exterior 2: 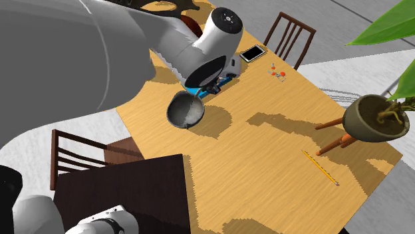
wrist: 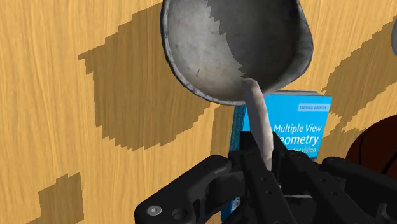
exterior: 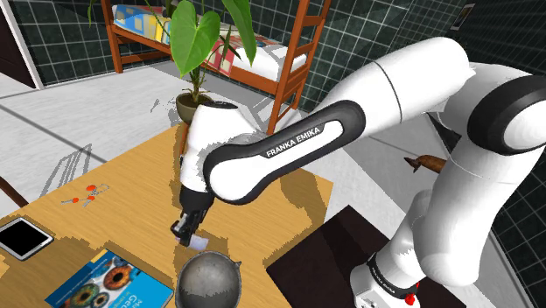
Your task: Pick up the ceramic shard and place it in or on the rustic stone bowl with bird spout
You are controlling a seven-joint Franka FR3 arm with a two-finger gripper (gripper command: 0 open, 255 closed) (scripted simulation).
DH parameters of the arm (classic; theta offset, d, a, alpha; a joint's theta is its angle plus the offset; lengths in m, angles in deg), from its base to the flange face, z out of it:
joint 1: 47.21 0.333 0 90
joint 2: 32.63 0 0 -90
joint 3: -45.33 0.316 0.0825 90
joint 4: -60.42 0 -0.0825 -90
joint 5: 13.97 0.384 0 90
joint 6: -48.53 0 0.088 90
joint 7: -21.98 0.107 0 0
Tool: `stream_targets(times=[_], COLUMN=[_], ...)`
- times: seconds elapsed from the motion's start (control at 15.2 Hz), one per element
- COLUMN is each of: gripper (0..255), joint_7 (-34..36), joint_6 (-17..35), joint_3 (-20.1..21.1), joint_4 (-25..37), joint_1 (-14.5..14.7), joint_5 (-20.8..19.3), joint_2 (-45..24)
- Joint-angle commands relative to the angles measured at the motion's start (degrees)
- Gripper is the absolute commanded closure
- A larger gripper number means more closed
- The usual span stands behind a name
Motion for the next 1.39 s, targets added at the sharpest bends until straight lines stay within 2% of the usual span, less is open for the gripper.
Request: stream_targets(times=[0.0, 0.26, 1.12, 1.32], gripper=[255, 255, 255, 255], joint_7=[0.14, 0.27, -0.91, -0.95], joint_6=[1.37, 3.96, 14.53, 15.01], joint_3=[1.1, 3.82, 3.78, 3.73], joint_4=[-4.48, -14.07, -15.92, -15.95], joint_1=[0.39, 2.12, 2.93, 2.99], joint_5=[1.97, 7.46, 6.25, 6.18], joint_2=[3.52, 11.54, 2.44, 1.97])
